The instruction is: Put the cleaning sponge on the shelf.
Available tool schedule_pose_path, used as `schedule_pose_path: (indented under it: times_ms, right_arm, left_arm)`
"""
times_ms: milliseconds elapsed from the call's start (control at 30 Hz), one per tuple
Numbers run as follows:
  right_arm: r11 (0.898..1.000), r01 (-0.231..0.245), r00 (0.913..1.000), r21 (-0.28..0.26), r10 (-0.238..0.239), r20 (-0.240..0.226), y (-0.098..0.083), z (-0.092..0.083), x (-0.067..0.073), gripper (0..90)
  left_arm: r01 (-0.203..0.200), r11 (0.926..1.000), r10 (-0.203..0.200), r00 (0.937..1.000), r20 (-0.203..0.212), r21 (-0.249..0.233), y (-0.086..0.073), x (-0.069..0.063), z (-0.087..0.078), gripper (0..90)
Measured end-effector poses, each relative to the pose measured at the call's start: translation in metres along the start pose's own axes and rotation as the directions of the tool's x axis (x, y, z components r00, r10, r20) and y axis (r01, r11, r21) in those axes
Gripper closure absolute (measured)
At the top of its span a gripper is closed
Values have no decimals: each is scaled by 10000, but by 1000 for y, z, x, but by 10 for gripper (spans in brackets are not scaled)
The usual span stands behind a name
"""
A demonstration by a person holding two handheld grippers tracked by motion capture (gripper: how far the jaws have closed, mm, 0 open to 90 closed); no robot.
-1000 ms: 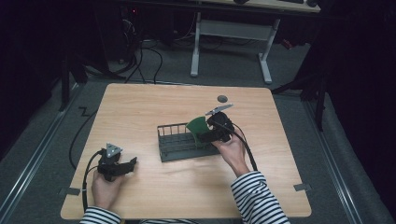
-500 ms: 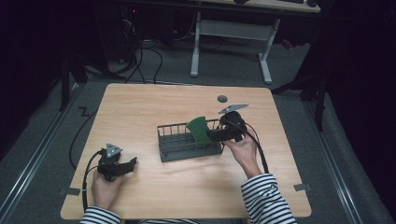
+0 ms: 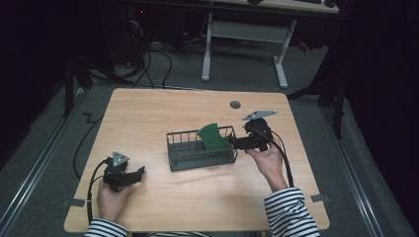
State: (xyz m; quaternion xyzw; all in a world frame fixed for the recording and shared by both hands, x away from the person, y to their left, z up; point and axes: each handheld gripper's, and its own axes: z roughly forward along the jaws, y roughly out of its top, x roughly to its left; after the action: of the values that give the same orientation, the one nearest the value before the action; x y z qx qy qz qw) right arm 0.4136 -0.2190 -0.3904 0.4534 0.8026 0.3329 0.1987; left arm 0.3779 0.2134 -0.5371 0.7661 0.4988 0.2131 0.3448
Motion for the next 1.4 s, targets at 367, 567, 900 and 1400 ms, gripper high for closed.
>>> schedule_pose_path:
  times_ms: [367,567,900,1400]
  right_arm:
    - [9973,-559,9982,-475,567,168,-15,-21,-17,203]
    - [9957,-591,9973,-716,620,397,-21,-36,-21,215]
    - [9900,-1097,9909,-889,1159,682,-39,-50,-37,236]
    - [9795,-1638,9811,-1170,1742,843,-67,-68,-53,258]
  left_arm:
    - [-1,10000,1,10000,1,2,0,0,0,264]
    - [0,10000,0,10000,0,1,0,0,0,264]
    - [-2,10000,2,10000,2,2,0,0,0,264]
    - [8,10000,-8,10000,2,-9,0,0,0,264]
